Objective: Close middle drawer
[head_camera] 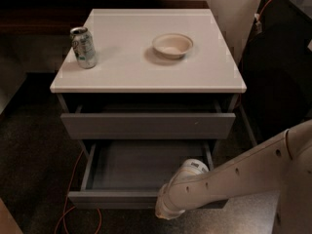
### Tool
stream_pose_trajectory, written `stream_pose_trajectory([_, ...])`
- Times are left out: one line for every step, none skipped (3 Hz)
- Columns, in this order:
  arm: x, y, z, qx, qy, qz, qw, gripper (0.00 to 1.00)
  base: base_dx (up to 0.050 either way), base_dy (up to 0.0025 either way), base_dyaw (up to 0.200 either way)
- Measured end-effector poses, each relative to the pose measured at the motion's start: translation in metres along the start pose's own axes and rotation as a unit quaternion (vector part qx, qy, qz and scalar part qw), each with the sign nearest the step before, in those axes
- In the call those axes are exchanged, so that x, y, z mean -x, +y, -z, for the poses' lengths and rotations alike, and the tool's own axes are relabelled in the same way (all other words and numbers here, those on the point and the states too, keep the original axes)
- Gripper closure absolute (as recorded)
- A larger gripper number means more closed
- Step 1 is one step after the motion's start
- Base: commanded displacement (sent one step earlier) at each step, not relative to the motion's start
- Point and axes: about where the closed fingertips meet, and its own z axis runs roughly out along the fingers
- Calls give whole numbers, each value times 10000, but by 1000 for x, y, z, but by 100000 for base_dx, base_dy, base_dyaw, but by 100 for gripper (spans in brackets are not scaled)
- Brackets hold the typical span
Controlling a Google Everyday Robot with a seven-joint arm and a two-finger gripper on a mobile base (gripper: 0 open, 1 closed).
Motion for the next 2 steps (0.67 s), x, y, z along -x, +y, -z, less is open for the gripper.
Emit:
stream_pose_trajectory([-13,-20,-8,-296,-85,-64,9995,100,0,0,0])
stream_pose_trajectory([-28,-40,-13,-542,-130,-96,9984,100,0,0,0])
